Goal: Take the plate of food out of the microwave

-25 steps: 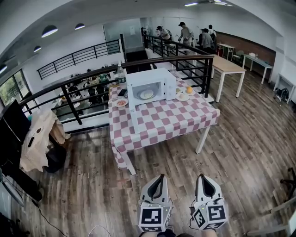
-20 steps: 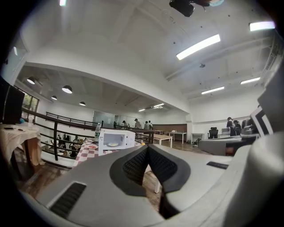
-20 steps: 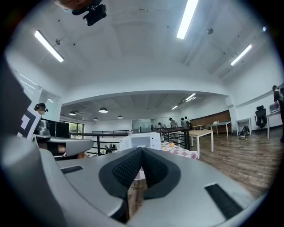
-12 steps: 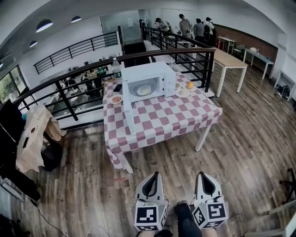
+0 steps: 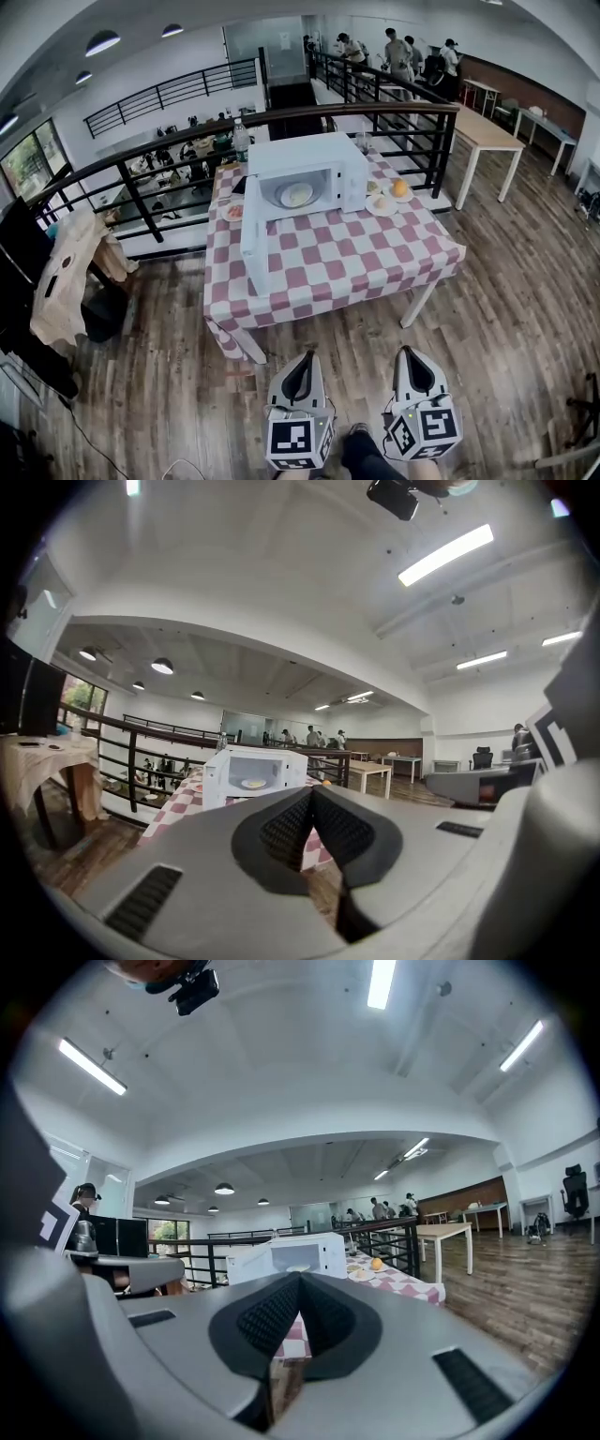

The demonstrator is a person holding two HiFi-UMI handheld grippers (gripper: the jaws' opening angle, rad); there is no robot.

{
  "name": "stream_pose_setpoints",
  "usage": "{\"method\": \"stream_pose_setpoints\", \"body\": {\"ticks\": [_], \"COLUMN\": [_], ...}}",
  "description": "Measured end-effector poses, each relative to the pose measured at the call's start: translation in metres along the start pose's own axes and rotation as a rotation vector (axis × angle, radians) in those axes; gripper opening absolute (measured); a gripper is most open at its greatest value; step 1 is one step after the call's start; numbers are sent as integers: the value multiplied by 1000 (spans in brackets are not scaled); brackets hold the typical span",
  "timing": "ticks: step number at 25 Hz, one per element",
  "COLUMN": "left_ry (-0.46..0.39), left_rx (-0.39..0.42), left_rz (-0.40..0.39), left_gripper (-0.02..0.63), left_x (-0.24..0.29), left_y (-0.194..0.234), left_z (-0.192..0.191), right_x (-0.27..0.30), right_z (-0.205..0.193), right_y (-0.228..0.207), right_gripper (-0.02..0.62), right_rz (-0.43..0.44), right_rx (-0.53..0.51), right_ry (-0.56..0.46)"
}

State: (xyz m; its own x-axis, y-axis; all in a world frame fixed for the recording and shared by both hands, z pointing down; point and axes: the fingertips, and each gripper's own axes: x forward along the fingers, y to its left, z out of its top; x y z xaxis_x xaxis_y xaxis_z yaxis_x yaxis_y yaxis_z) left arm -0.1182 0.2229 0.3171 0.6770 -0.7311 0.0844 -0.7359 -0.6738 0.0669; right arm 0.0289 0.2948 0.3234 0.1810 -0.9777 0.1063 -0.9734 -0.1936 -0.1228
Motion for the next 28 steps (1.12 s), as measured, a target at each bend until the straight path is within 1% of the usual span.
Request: {"method": "stream_pose_setpoints", "body": {"ticks": [8,13,21,28], "left_ry": [-3,-8,25,44], "left_rx": [-22,-17,-20,-28], "left_rz": [98,138,164,182], "left_gripper": [9,9,9,9], "left_x": [81,119,147,176], "left_y": [3,0,-1,12], "left_z": [10,12,-1,-7], "right_x": [77,114,149,183], "right_z": [21,19,9,0], "right_y": [-56,-79,-87,-88], "right_gripper": [-9,-9,-9,-9], "right_rz": [80,127,183,211], "right_rx": [9,33,50,63], "right_ry": [6,14,42,66]}}
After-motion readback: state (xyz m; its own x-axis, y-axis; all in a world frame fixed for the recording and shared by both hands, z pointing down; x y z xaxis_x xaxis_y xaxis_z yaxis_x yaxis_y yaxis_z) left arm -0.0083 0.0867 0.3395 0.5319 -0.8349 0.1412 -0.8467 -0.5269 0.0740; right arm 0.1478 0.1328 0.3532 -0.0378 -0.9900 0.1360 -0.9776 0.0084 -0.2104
